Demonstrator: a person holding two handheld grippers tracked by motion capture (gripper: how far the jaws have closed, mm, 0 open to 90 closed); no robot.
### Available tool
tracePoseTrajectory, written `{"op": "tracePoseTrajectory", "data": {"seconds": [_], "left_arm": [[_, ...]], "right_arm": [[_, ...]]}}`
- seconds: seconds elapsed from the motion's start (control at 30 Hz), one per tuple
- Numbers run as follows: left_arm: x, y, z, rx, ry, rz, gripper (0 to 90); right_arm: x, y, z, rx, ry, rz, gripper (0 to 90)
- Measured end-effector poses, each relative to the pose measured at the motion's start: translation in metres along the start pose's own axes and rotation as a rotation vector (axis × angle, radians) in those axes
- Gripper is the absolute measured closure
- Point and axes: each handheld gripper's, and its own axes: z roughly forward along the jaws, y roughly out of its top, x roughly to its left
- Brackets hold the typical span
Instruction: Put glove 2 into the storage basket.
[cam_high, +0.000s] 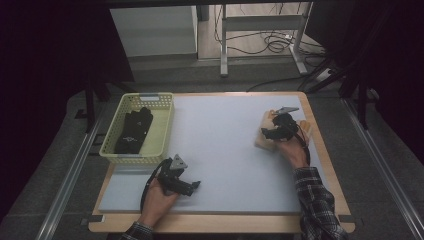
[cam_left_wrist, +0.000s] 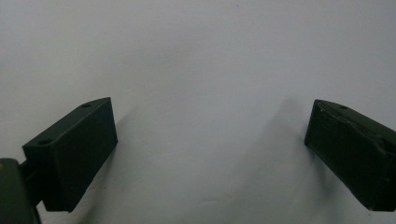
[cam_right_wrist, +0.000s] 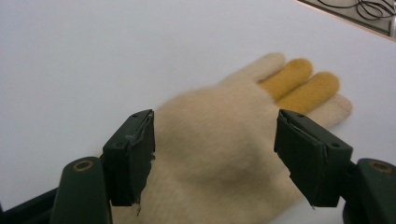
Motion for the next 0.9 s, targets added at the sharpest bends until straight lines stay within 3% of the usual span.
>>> {"op": "tracePoseTrajectory", "data": {"seconds": [0.13,0.23,0.3,0.33,0.4,0.53,0.77,0.9], "left_arm": [[0.0,0.0,0.0,0.0,0.0,0.0,2.4],[0.0,0.0,0.0,0.0,0.0,0.001,2.4],[0.0,0.0,0.0,0.0,0.0,0.001,2.4],[0.0,0.0,0.0,0.0,0.0,0.001,2.4],[0.0,0.0,0.0,0.0,0.0,0.0,2.4],[0.0,0.0,0.0,0.0,0.0,0.001,2.4],[0.0,0.0,0.0,0.0,0.0,0.0,2.4],[0.0,0.0,0.0,0.0,0.0,0.0,2.4]], "right_arm": [[-0.004,0.002,0.01,0.013,-0.012,0.019,26.7],[-0.005,0.001,0.021,0.056,-0.011,0.045,19.5],[-0.005,-0.001,0.027,0.068,-0.002,0.06,20.2],[-0.005,-0.002,0.029,0.069,0.006,0.067,22.8],[-0.005,-0.003,0.029,0.063,0.04,0.079,36.5],[-0.001,-0.003,0.026,0.065,0.035,0.072,50.2],[0.0,-0.002,0.022,0.052,0.051,0.086,54.7],[0.003,0.001,0.01,0.019,0.08,0.083,54.5]]}}
